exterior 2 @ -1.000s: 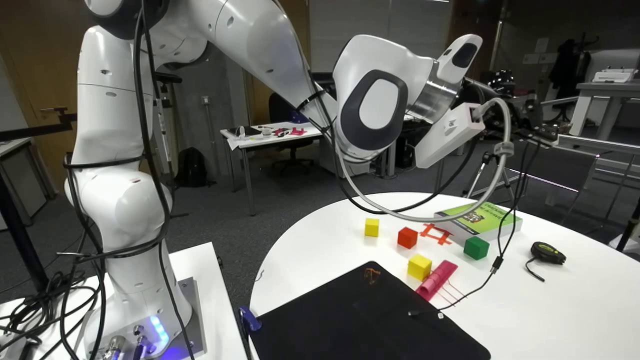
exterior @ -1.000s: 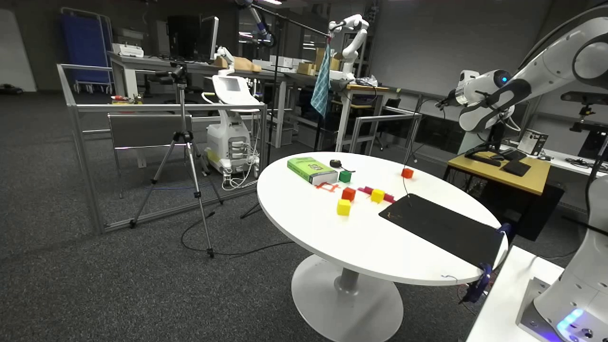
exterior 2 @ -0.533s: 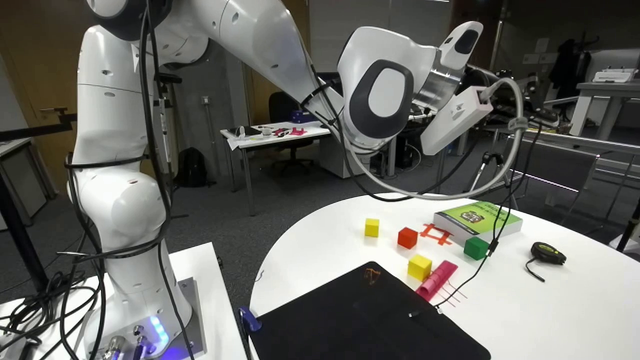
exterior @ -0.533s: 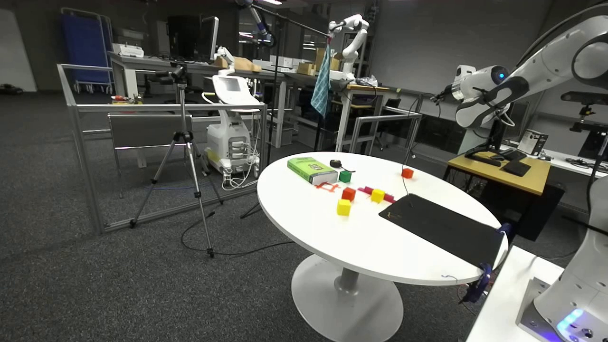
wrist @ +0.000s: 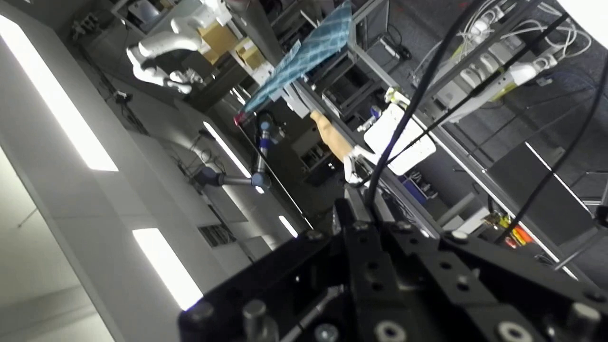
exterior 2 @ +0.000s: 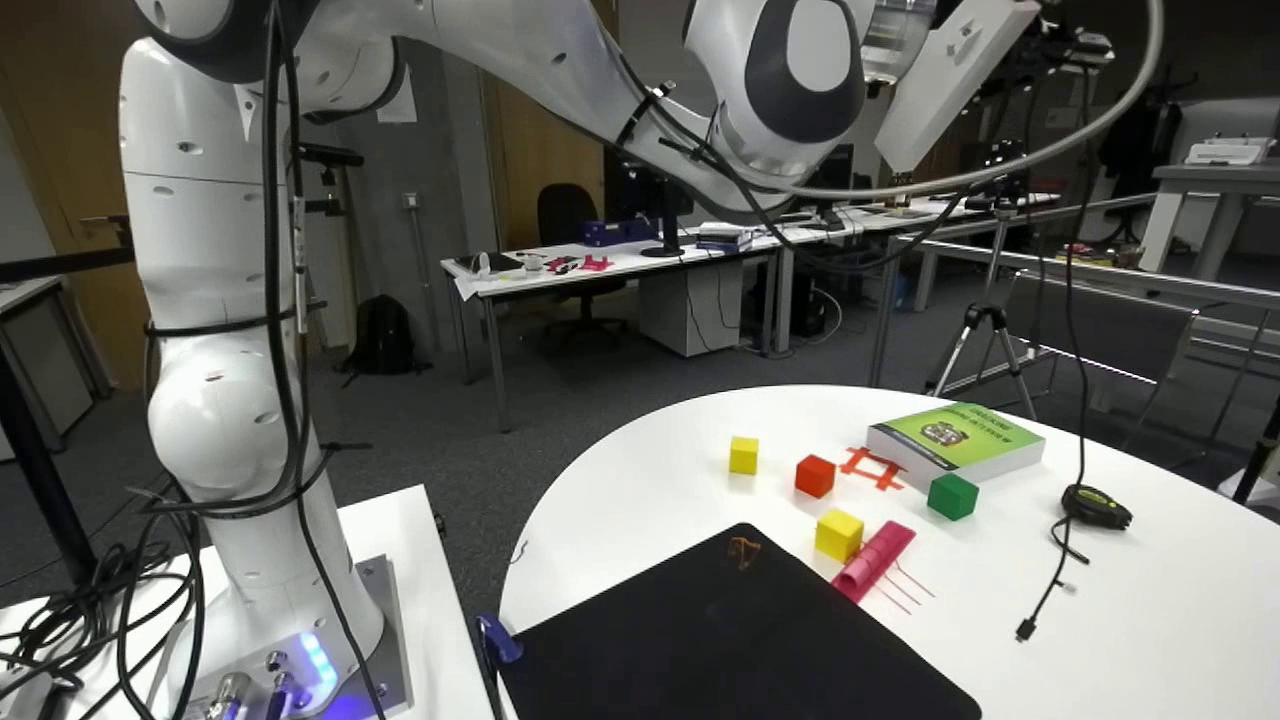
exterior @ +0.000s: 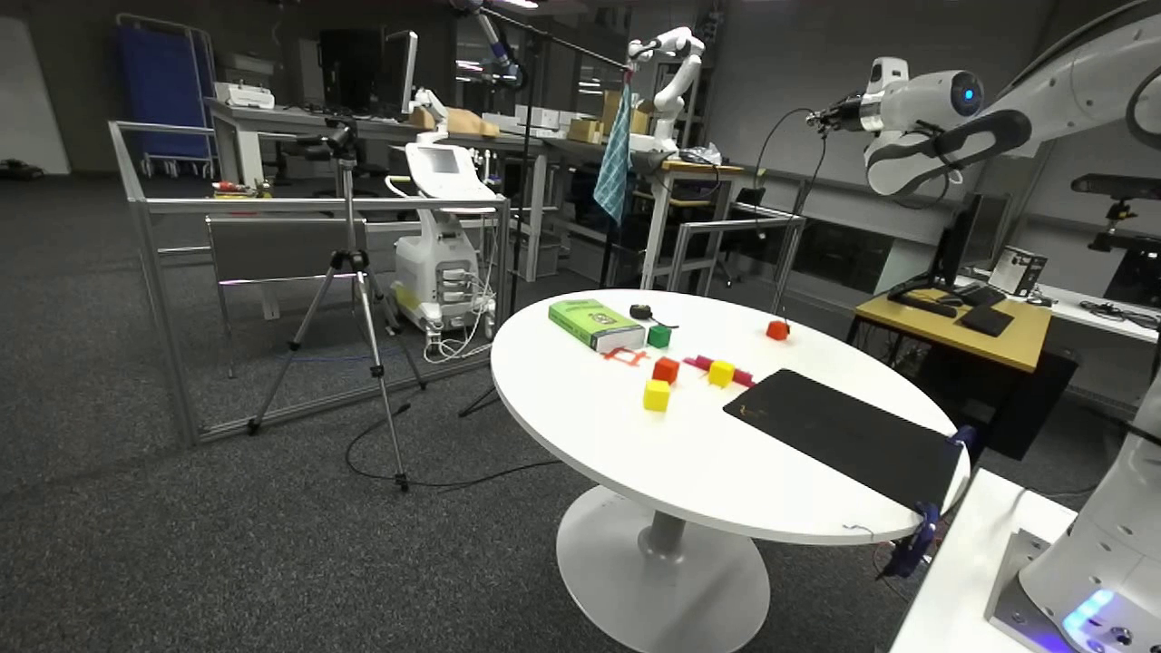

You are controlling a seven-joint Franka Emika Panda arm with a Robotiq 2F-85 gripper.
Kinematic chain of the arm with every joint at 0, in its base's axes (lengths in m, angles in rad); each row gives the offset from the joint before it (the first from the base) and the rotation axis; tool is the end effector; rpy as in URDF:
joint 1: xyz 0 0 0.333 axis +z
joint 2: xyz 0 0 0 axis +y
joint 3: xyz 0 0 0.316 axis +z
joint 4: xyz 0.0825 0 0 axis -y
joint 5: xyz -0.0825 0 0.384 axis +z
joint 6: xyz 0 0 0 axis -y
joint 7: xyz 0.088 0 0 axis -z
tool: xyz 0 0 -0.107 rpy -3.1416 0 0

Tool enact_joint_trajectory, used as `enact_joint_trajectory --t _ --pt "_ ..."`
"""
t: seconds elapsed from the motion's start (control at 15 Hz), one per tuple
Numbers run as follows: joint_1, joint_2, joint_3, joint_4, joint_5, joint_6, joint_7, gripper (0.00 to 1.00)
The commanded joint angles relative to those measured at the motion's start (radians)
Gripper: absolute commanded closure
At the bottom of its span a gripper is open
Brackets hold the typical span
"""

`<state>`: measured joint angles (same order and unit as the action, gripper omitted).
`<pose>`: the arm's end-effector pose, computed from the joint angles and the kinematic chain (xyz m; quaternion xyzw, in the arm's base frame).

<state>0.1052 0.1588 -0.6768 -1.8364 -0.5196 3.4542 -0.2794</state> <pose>0.5662 -0.2559 0.6248 0.7336 0.1624 0.5289 0.3946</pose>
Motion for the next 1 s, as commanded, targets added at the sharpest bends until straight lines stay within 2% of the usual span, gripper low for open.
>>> enact_joint_trajectory --t 0.0,0.07,0.27,0.67,0.93 --pt "-0.221 -0.04 0.26 0.06 -0.167 0.0 0.075 0.99" --pt "-0.287 -0.042 0.344 0.063 -0.225 0.0 0.117 0.99" --pt "-0.446 0.005 0.503 0.1 -0.339 0.002 0.184 0.99" --pt "-0.704 0.069 0.64 0.022 -0.524 0.003 0.213 0.99" --pt "-0.839 0.092 0.711 -0.027 -0.638 -0.001 0.279 0.99"
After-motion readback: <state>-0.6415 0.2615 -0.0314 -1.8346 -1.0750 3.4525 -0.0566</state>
